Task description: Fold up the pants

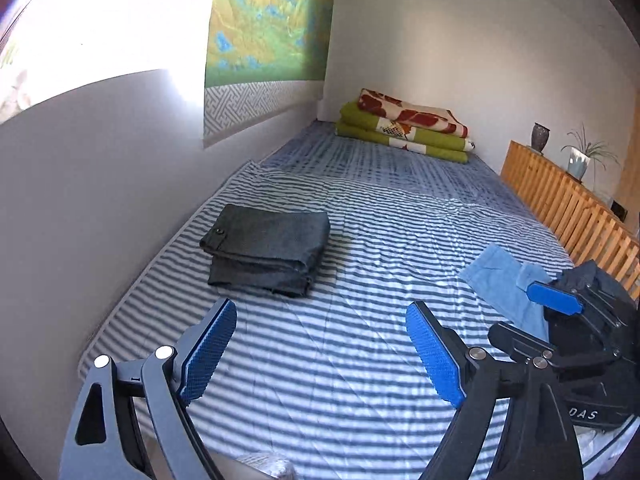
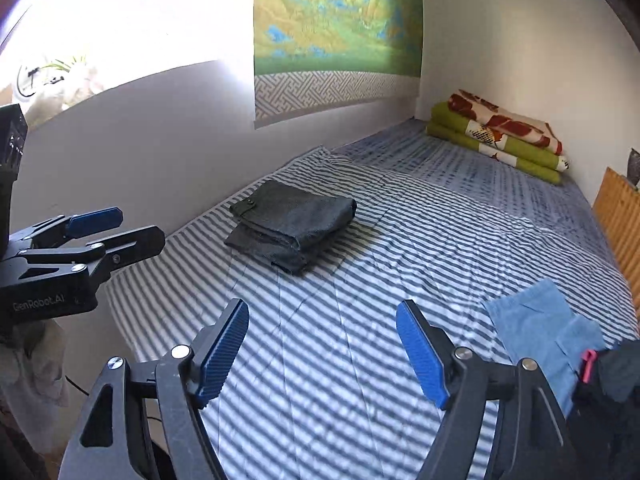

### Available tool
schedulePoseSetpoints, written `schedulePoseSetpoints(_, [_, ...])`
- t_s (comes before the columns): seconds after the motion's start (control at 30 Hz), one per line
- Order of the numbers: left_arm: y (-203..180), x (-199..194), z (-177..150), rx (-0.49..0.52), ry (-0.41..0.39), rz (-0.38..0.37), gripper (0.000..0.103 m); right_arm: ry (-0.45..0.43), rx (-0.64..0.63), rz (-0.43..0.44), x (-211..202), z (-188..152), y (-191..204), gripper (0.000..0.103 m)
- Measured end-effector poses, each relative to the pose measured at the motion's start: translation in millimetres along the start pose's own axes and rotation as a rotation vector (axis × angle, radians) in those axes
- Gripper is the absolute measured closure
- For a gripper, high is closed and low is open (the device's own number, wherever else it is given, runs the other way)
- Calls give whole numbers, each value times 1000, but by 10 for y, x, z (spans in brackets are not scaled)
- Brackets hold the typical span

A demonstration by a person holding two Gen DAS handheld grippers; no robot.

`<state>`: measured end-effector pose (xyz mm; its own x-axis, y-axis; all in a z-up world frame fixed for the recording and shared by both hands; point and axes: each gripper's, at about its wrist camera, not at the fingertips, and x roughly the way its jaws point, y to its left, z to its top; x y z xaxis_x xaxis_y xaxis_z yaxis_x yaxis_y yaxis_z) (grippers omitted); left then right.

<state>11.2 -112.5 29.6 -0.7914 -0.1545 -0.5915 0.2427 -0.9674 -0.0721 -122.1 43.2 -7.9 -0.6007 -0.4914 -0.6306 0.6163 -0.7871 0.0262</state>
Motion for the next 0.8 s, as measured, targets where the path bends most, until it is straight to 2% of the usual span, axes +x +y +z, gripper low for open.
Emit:
schedulePoseSetpoints(0.1, [-200,-316,-138,-4,-3,-11,10,-11,9,-14,-221,-137,-39,26])
schedulePoseSetpoints(0.27, [-422,-505,-332,-15,21,-26,9,-13,25,-46,-547,-362,-157,23])
schedulePoseSetpoints(0.43, [-550,-520,-493,-26,64,-22,9,-5,63,-61,-705,-540,-269,23])
schedulePoseSetpoints(0.8, [-606,-663,-614,-20,55,6,7,-6,79,-76,-884,-736,-266,23])
